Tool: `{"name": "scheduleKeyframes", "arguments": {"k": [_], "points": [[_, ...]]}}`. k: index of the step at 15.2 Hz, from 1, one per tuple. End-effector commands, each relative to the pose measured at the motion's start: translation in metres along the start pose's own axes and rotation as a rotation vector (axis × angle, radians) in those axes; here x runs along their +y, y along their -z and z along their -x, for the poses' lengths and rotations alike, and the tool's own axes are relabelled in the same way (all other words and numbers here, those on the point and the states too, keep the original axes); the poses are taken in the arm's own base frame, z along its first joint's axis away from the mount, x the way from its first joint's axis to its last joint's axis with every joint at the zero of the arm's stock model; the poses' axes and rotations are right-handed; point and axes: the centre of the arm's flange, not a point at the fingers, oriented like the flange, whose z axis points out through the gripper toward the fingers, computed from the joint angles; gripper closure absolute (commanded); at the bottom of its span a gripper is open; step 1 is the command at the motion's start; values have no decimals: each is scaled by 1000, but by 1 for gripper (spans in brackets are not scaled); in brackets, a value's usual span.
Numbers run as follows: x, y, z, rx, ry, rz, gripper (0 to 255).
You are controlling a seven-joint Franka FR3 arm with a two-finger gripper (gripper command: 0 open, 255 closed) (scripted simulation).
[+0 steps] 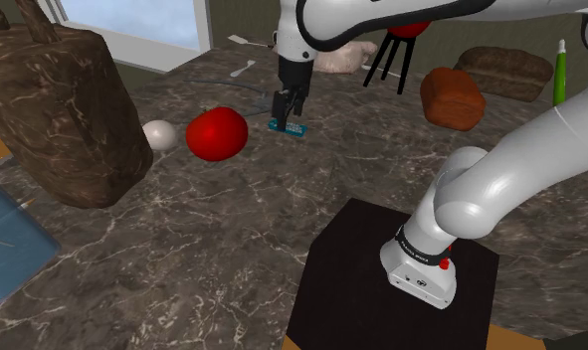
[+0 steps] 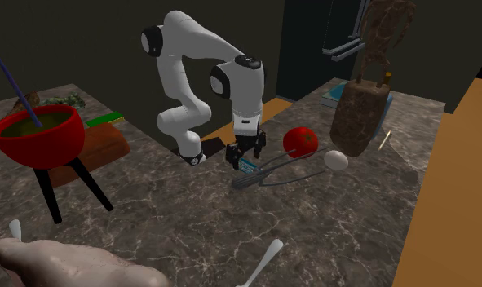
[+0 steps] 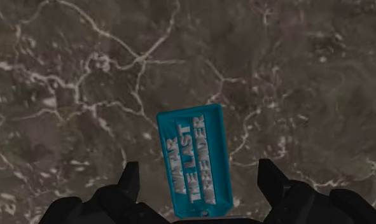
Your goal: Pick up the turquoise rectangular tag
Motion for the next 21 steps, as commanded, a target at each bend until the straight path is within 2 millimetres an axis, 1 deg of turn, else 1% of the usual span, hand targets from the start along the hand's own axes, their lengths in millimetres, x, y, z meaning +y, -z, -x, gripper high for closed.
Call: {"name": "scheduleKeyframes", "arguments": {"k": [1,2,4,5,12,14,21], "points": [[1,-10,0,1,0,0,0],[1,-14,0,1,0,0,0],[1,-14,0,1,0,0,0],[1,-14,0,1,0,0,255],[3,-12,0,1,0,0,255],[1,-14,0,1,0,0,255],[0,23,0,1,0,0,255]]}}
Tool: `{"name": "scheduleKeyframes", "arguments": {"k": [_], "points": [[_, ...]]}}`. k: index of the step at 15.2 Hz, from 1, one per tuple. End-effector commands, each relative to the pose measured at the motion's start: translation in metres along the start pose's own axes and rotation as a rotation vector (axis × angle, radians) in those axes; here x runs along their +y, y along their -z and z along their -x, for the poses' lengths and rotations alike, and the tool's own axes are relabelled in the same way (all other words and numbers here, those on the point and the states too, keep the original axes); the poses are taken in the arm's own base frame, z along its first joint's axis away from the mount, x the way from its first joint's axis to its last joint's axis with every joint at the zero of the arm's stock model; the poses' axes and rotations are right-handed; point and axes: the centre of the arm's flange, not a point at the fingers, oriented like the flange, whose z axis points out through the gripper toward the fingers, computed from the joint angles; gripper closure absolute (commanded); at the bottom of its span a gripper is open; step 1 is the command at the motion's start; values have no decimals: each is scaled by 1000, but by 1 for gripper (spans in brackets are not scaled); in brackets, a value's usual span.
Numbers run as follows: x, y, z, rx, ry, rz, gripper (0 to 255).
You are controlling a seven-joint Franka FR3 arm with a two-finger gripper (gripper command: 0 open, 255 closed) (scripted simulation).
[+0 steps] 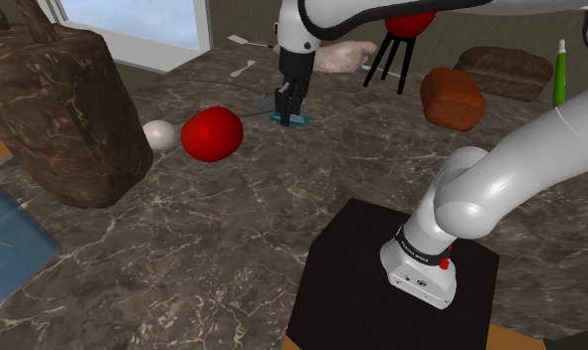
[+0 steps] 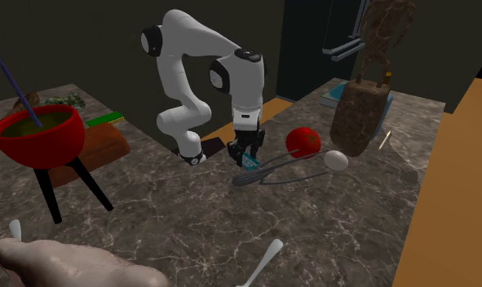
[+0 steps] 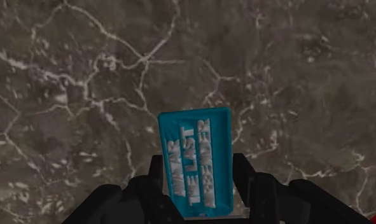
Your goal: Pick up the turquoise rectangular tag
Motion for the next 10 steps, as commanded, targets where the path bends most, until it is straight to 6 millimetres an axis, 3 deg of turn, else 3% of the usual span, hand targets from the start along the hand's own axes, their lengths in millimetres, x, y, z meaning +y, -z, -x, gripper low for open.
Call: {"name": "scheduleKeyframes", "arguments": {"k": [1,8,10], "points": [[0,12,0,0,0,0,255],[0,49,0,0,0,0,255],[0,50,0,0,0,0,255]]}}
